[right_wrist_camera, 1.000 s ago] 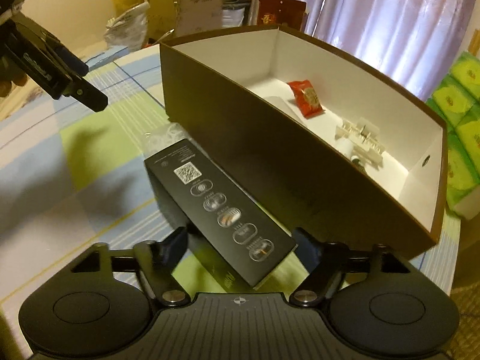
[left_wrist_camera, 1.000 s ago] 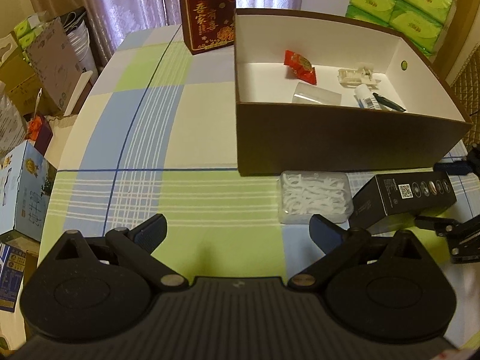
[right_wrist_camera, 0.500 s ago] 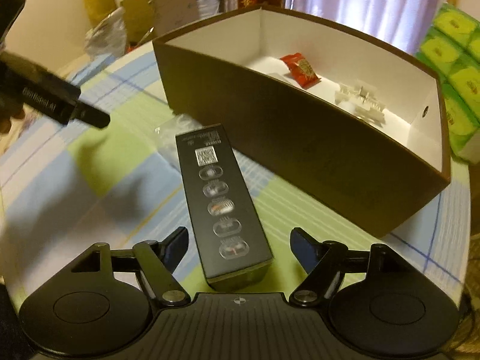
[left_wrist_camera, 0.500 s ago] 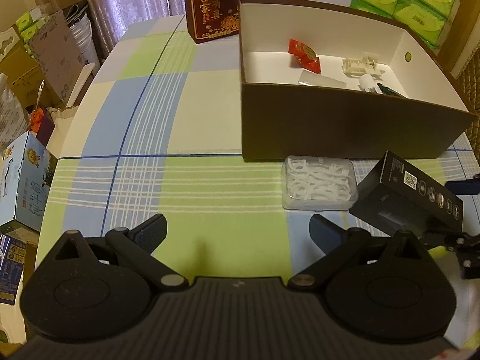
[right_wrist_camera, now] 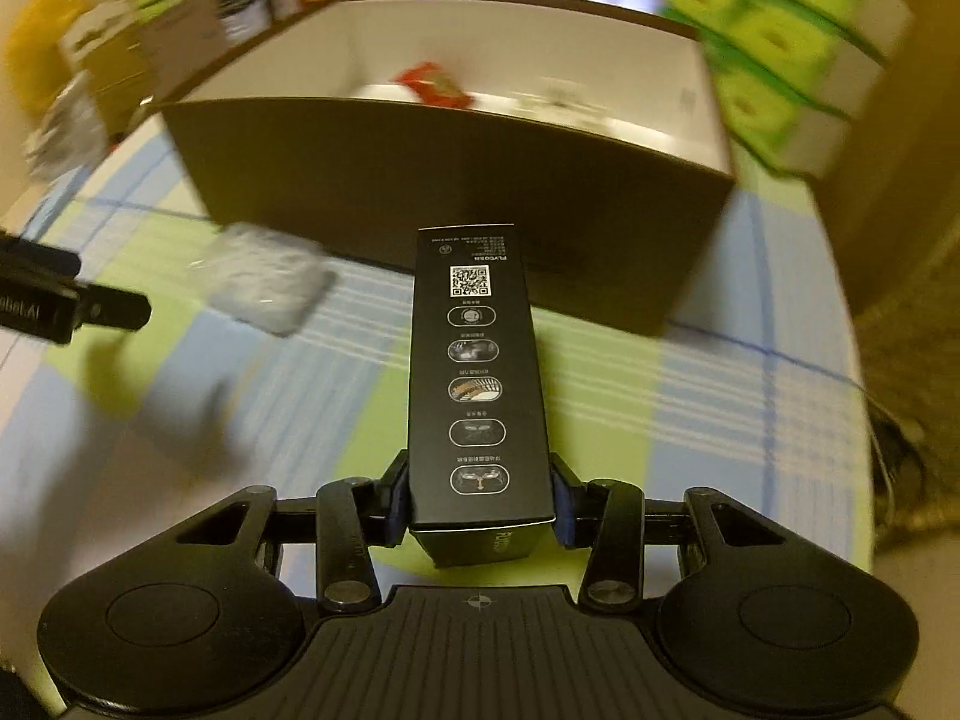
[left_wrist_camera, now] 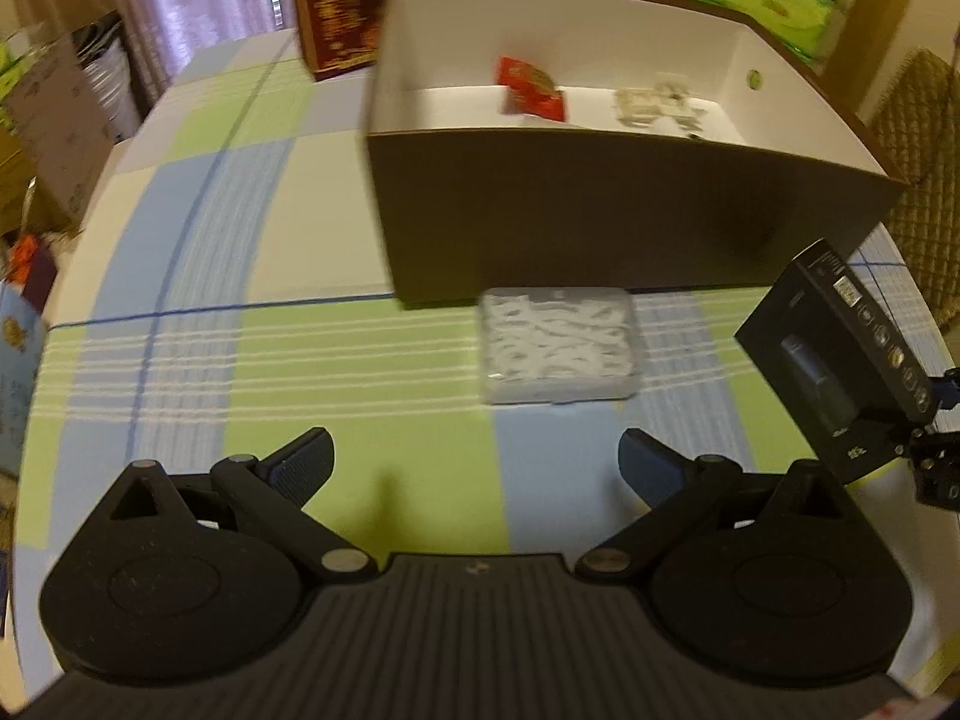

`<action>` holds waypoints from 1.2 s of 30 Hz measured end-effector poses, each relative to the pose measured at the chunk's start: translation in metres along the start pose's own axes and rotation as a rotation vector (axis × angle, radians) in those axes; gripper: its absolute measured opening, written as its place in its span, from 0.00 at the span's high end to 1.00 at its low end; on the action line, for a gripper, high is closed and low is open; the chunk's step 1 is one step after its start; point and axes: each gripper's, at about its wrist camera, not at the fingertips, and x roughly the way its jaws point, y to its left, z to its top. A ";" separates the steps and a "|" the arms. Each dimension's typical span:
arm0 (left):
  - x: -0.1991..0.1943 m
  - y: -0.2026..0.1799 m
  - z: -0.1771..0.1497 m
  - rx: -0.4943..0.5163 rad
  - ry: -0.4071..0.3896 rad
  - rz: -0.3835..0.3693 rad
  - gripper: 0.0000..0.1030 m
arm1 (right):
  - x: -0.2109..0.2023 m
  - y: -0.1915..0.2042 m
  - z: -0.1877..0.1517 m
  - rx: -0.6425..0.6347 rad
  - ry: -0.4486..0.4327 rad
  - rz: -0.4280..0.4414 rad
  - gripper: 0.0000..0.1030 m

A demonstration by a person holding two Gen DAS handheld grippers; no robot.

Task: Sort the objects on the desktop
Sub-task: 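Grasp black FLYCO box with right tool while left tool grasps floss pick case, then lift and carry the floss case and FLYCO box with both tools over the box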

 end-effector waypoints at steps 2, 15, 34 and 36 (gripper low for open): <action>0.009 -0.008 0.003 0.022 -0.001 -0.014 0.03 | -0.004 -0.008 -0.003 0.038 0.000 -0.014 0.60; 0.074 -0.038 0.027 0.076 -0.015 0.003 0.03 | -0.014 -0.028 -0.010 0.148 0.001 -0.059 0.60; 0.071 -0.025 -0.002 0.118 -0.062 -0.007 0.19 | -0.014 -0.031 -0.006 0.140 -0.008 -0.047 0.59; 0.063 -0.023 -0.013 0.126 -0.052 -0.015 0.19 | -0.015 -0.032 -0.005 0.138 -0.016 -0.040 0.56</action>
